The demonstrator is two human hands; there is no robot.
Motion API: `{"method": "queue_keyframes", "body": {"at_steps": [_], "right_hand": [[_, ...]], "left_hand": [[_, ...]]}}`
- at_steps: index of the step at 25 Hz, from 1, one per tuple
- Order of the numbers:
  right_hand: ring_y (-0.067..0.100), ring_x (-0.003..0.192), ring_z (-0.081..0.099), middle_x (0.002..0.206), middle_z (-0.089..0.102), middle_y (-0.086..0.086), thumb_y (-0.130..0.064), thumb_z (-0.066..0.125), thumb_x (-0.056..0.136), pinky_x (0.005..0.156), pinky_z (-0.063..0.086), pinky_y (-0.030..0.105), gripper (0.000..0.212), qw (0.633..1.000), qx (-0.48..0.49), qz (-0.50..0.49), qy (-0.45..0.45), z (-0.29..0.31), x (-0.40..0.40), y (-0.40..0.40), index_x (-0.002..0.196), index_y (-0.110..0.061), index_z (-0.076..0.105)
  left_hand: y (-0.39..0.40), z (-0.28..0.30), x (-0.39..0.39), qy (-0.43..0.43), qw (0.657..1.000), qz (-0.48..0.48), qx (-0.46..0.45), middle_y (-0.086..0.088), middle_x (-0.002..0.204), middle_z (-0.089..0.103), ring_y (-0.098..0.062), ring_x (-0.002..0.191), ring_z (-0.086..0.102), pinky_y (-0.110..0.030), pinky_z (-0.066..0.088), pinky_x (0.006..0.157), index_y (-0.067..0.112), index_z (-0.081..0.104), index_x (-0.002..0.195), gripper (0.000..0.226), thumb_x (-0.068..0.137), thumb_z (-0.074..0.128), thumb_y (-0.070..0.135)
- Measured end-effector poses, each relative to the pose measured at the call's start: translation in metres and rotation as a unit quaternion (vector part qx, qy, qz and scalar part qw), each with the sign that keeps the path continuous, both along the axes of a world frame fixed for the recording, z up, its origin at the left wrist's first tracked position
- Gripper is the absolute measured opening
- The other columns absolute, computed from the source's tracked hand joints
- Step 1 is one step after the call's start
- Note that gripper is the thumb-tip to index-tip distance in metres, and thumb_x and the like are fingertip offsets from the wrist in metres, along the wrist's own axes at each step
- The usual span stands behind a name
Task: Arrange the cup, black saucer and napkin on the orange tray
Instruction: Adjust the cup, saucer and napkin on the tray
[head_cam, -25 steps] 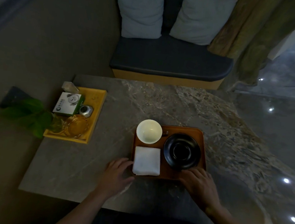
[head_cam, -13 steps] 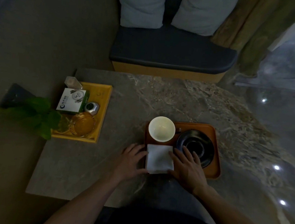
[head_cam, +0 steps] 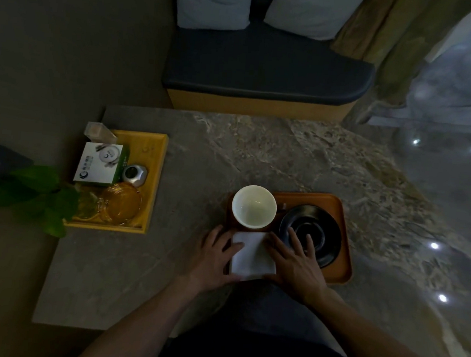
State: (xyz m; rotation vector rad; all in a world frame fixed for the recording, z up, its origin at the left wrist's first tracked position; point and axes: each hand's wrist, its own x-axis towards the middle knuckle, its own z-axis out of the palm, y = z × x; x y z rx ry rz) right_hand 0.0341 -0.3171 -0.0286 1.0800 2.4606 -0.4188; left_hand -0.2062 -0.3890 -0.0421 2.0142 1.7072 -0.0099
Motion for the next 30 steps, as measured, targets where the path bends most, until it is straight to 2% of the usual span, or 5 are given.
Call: {"method": "queue_keyframes", "body": {"at_steps": [4, 8, 13, 25, 30], "right_hand": [[0.034, 0.139, -0.027, 0.157, -0.013, -0.009, -0.062, 0.042, 0.089, 0.108, -0.020, 0.063, 0.079, 1.000, 0.003, 0.010, 0.002, 0.002, -0.001, 0.002, 0.151, -0.032, 0.001], [0.035, 0.139, -0.026, 0.161, -0.007, -0.006, -0.057, 0.045, 0.091, 0.107, -0.019, 0.063, 0.079, 1.000, 0.014, 0.013, -0.001, 0.002, -0.004, 0.002, 0.151, -0.029, 0.002], [0.037, 0.141, -0.023, 0.162, -0.007, -0.004, -0.049, 0.048, 0.093, 0.107, -0.017, 0.063, 0.078, 1.000, 0.020, 0.014, 0.000, -0.001, -0.008, 0.004, 0.151, -0.029, 0.000], [0.041, 0.140, -0.022, 0.160, -0.008, -0.002, -0.061, 0.053, 0.084, 0.099, -0.023, 0.069, 0.086, 0.999, 0.017, 0.029, 0.019, -0.003, -0.005, -0.005, 0.144, -0.053, -0.008], [0.041, 0.139, -0.019, 0.161, 0.006, 0.001, -0.062, 0.055, 0.082, 0.100, -0.018, 0.071, 0.079, 0.999, 0.022, 0.022, 0.024, 0.003, -0.004, -0.014, 0.145, -0.053, 0.007]], "left_hand": [[0.001, -0.001, 0.001, -0.002, 1.000, -0.004, 0.029, -0.011, 0.143, 0.047, -0.036, 0.135, 0.028, -0.058, 0.039, 0.100, 0.029, 0.046, 0.137, 0.079, 0.072, 0.051, 0.073], [0.002, -0.006, -0.001, 0.000, 0.999, -0.011, 0.037, -0.011, 0.139, 0.051, -0.033, 0.132, 0.030, -0.056, 0.043, 0.097, 0.028, 0.049, 0.134, 0.081, 0.065, 0.068, 0.066], [0.007, -0.004, -0.003, 0.002, 0.999, -0.013, 0.049, -0.014, 0.139, 0.051, -0.040, 0.131, 0.041, -0.058, 0.041, 0.100, 0.024, 0.052, 0.134, 0.083, 0.062, 0.074, 0.058], [0.005, -0.001, -0.007, 0.034, 0.999, -0.026, 0.018, -0.007, 0.153, 0.033, -0.034, 0.142, 0.021, -0.058, 0.020, 0.112, 0.031, 0.046, 0.138, 0.073, 0.074, 0.060, 0.063], [0.001, 0.001, -0.006, 0.028, 0.999, -0.024, 0.025, -0.005, 0.152, 0.036, -0.035, 0.141, 0.024, -0.058, 0.020, 0.112, 0.033, 0.049, 0.136, 0.070, 0.074, 0.061, 0.062]]}}
